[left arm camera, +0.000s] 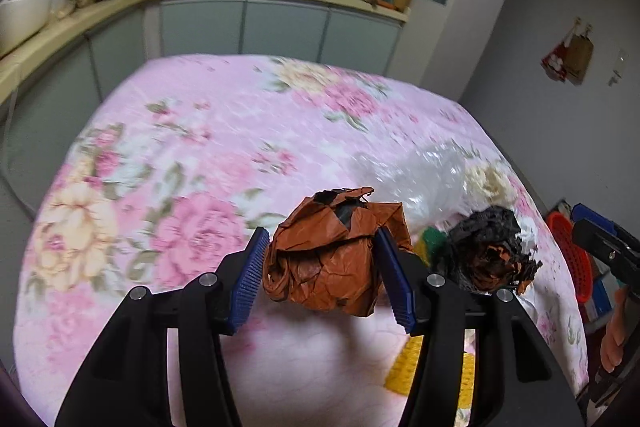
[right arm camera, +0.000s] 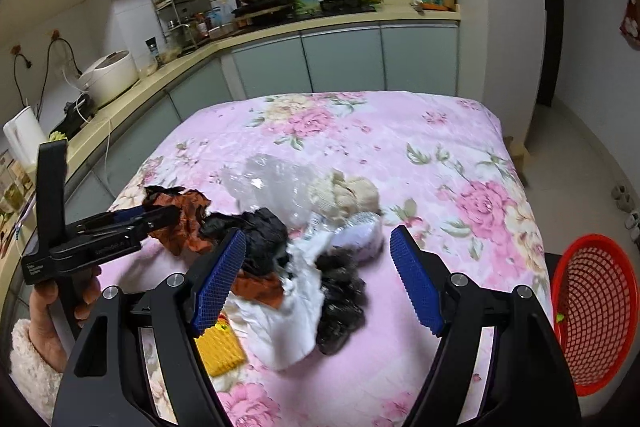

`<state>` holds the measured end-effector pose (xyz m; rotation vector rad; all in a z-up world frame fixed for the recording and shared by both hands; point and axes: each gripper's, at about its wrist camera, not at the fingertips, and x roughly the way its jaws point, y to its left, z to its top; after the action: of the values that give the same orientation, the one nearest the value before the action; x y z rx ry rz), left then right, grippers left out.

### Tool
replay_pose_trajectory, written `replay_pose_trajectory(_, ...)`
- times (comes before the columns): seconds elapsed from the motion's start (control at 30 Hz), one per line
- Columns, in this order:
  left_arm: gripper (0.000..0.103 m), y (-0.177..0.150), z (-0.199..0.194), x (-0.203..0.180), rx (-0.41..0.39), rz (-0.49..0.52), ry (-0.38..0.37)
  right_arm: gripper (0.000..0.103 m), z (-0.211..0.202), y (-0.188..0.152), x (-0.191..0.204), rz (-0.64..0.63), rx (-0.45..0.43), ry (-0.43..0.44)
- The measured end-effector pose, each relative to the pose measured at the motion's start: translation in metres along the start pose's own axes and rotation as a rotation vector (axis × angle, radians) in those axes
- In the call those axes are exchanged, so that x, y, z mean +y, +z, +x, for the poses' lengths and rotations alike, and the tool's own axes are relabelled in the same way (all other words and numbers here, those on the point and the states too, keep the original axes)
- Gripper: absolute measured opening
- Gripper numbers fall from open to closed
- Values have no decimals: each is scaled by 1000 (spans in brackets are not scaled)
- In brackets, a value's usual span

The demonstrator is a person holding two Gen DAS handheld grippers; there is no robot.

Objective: Collect trash
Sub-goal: 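Hold the brown bag in the left tool while the right tool grasps the cream mesh net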

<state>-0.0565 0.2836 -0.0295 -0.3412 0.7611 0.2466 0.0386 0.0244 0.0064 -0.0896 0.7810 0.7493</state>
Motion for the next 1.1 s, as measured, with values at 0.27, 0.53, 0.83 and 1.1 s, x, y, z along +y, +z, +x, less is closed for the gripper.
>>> replay_pose_trajectory(0.27,53,2,-22,17,-44,-29,38,72,25,9,-31,108,31,-34)
replay_pose_trajectory(0.53,53,-6,-21,19,-25,-38,36,72,80,24,-26,72,97,21)
replay_pose_trajectory(0.83,53,-10,-26,28,-24,-55,59,34,108,27,-26,66,149,24)
replay_pose_trajectory(1.1,53,-8,-26,23,-32,-53,54,21,92,31,-32,89,103,18)
